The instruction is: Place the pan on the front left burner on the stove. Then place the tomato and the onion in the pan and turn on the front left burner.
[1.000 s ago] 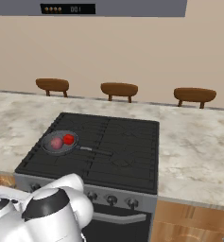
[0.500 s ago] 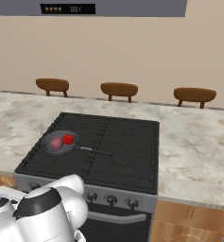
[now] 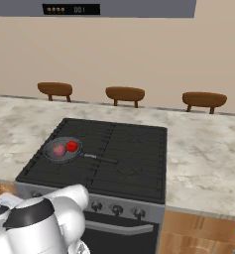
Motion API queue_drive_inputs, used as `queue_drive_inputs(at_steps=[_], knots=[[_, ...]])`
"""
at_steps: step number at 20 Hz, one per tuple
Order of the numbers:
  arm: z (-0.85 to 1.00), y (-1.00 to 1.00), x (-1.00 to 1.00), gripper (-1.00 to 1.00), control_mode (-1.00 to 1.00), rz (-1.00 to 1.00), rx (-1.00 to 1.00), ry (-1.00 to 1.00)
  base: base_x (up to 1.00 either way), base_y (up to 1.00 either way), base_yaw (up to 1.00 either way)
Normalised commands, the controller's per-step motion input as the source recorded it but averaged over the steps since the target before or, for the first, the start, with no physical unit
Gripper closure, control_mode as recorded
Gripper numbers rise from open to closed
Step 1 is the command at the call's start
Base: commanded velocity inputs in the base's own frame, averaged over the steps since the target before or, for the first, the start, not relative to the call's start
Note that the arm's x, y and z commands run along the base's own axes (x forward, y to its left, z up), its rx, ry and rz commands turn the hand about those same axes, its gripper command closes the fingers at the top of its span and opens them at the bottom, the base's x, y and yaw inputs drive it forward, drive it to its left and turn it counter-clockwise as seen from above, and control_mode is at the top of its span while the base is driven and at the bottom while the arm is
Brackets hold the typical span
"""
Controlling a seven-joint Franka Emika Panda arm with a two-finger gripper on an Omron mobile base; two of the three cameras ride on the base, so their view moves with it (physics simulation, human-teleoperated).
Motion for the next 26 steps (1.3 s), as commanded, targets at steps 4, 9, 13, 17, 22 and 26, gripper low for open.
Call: queue_drive_inputs(at_steps=[4, 9, 13, 17, 22, 26], knots=[[-0.12, 0.0, 0.2, -1.0, -1.0, -0.09, 0.0, 0.0, 0.0, 0.0, 0.0], [-0.23, 0.0, 0.2, -1.0, -1.0, -0.05, 0.0, 0.02, 0.0, 0.0, 0.0], [-0.39, 0.0, 0.2, -1.0, -1.0, -0.02, 0.0, 0.05, 0.0, 0.0, 0.0], [-0.4, 0.0, 0.19, -1.0, -1.0, 0.0, 0.0, 0.06, 0.0, 0.0, 0.0], [-0.32, 0.01, 0.15, 1.0, -1.0, 0.0, 0.0, 0.04, 0.0, 0.0, 0.0], [-0.12, 0.01, 0.02, 1.0, -1.0, 0.0, 0.0, 0.0, 0.0, 0.0, 0.0]])
